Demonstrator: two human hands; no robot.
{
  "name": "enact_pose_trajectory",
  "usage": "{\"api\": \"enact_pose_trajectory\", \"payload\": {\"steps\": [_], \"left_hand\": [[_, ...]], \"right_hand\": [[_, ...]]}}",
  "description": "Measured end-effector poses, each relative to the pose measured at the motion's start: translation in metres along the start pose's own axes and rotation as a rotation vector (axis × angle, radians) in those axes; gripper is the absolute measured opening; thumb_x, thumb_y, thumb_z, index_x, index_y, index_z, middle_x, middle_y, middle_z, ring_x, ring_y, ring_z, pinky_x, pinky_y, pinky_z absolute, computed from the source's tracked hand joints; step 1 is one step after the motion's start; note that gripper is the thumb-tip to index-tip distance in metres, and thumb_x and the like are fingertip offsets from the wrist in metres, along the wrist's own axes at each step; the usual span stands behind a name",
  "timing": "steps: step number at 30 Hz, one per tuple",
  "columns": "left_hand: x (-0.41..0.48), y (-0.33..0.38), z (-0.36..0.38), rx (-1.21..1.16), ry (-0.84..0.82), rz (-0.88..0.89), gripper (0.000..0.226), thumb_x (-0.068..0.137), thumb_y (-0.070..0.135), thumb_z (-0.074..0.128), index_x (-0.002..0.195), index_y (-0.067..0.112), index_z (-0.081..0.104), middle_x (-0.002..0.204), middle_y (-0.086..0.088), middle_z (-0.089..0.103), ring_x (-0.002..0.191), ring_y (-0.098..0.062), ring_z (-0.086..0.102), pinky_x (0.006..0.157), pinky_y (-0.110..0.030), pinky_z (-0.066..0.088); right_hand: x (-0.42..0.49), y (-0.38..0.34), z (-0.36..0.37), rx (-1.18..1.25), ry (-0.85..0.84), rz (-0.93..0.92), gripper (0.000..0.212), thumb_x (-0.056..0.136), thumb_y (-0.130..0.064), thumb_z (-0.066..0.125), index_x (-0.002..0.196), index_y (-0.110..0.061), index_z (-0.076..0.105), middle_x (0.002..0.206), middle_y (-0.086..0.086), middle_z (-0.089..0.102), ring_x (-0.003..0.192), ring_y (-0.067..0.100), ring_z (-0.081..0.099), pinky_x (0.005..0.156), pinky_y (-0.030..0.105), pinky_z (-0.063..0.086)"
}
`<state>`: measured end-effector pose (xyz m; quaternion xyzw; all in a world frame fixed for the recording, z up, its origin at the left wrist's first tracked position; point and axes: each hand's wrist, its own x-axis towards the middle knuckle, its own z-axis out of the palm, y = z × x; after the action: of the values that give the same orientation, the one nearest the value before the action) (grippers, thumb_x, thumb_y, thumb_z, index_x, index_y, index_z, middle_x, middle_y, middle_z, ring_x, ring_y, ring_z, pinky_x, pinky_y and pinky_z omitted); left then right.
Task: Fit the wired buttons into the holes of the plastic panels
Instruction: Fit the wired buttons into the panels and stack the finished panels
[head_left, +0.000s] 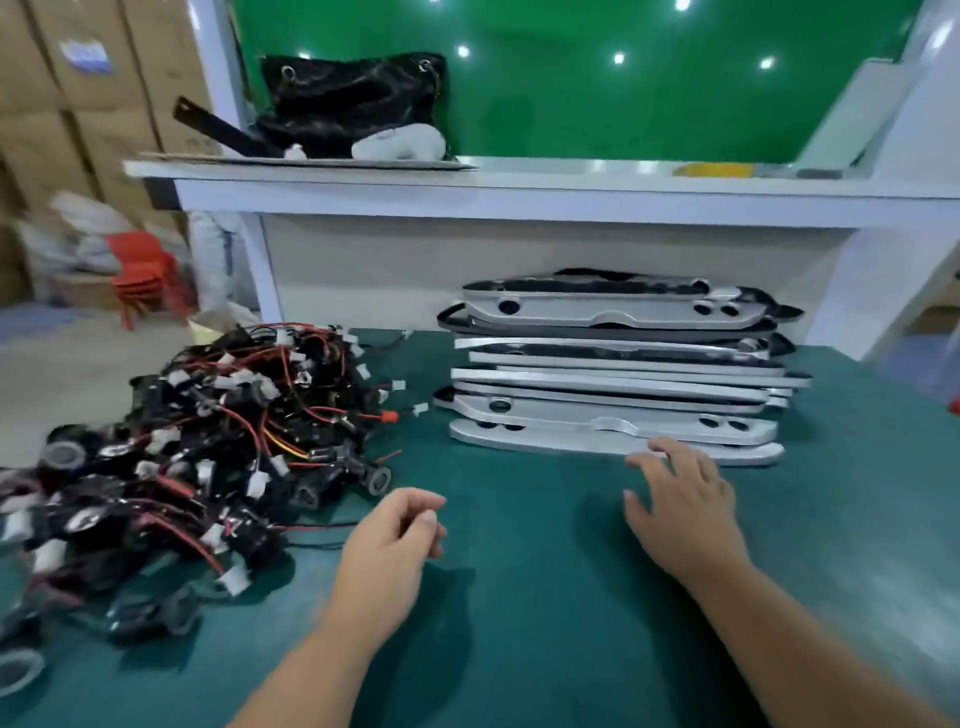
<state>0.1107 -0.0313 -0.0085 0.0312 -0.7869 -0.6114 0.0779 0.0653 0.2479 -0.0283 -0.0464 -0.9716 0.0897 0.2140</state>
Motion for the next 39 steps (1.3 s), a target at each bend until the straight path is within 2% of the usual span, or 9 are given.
{"api": "enact_pose_trajectory", "payload": {"steps": [5,9,16,21,25,29,35,37,39], "left_hand": [[0.008,-0.004,0.01,0.19,-0.089,0.049,0.022,0.092,0.015,0.054,0.082,0.033,0.062,0.074,0.023,0.066,0.069,0.005,0.058,0.064,-0.006,0.038],[0.009,-0.005,0.009,0.215,-0.101,0.019,0.023,0.091,0.017,0.055,0.081,0.037,0.062,0.073,0.024,0.067,0.069,0.004,0.06,0.065,-0.008,0.039],[0.007,-0.002,0.009,0.288,-0.135,0.031,0.019,0.091,0.024,0.054,0.084,0.04,0.06,0.078,0.03,0.065,0.073,0.004,0.061,0.071,-0.016,0.042],[0.007,0.0,0.009,0.289,-0.125,0.021,0.021,0.091,0.023,0.055,0.083,0.041,0.061,0.08,0.029,0.066,0.072,-0.001,0.062,0.077,-0.024,0.048],[0.007,0.0,0.009,0.285,-0.132,0.009,0.021,0.091,0.023,0.055,0.082,0.041,0.061,0.081,0.029,0.066,0.071,-0.003,0.062,0.078,-0.027,0.05],[0.007,0.0,0.009,0.274,-0.147,0.004,0.02,0.09,0.023,0.055,0.082,0.04,0.062,0.083,0.027,0.066,0.075,-0.004,0.063,0.08,-0.03,0.051],[0.006,0.001,0.009,0.251,-0.155,-0.004,0.02,0.091,0.019,0.055,0.083,0.036,0.063,0.083,0.025,0.065,0.077,-0.002,0.062,0.081,-0.028,0.049],[0.006,0.001,0.009,0.254,-0.151,-0.001,0.021,0.091,0.019,0.055,0.083,0.036,0.064,0.083,0.022,0.066,0.078,-0.006,0.063,0.08,-0.029,0.05],[0.006,0.001,0.009,0.258,-0.151,0.007,0.021,0.091,0.019,0.055,0.084,0.037,0.064,0.085,0.021,0.067,0.08,-0.007,0.064,0.081,-0.029,0.05]], "right_hand": [[0.049,-0.023,0.028,-0.001,0.079,0.011,0.036,0.087,-0.038,0.051,0.123,-0.034,0.052,0.132,-0.008,0.045,0.124,0.015,0.034,0.102,0.04,0.025],[0.078,-0.026,0.038,-0.028,0.037,0.079,0.043,0.085,-0.057,0.045,0.124,-0.037,0.047,0.131,-0.008,0.044,0.126,0.016,0.035,0.107,0.055,0.016],[0.087,-0.018,0.038,-0.161,-0.139,0.033,0.093,0.061,-0.094,0.024,0.14,-0.044,0.023,0.144,-0.009,0.025,0.137,0.017,0.02,0.103,0.069,0.005],[0.08,-0.014,0.033,-0.111,-0.075,-0.124,0.055,0.083,-0.067,0.045,0.133,-0.044,0.041,0.138,-0.012,0.039,0.131,0.012,0.03,0.109,0.053,0.013],[0.07,-0.018,0.031,-0.098,-0.008,-0.22,0.037,0.088,-0.057,0.047,0.118,-0.036,0.051,0.119,-0.014,0.052,0.114,0.012,0.044,0.099,0.034,0.027],[0.066,-0.011,0.027,-0.057,-0.069,-0.013,0.046,0.085,-0.068,0.039,0.126,-0.047,0.041,0.125,-0.017,0.047,0.125,0.009,0.037,0.109,0.048,0.02],[0.058,-0.007,0.022,-0.101,-0.159,-0.007,0.054,0.084,-0.071,0.036,0.131,-0.046,0.034,0.131,-0.015,0.04,0.129,0.011,0.03,0.11,0.056,0.015],[0.056,-0.004,0.02,-0.087,-0.113,-0.004,0.05,0.086,-0.066,0.039,0.13,-0.041,0.039,0.127,-0.01,0.042,0.125,0.015,0.033,0.11,0.054,0.018],[0.057,-0.001,0.016,-0.014,0.092,0.024,0.045,0.088,-0.052,0.049,0.128,-0.032,0.047,0.12,0.0,0.049,0.114,0.022,0.041,0.103,0.048,0.029]]}}
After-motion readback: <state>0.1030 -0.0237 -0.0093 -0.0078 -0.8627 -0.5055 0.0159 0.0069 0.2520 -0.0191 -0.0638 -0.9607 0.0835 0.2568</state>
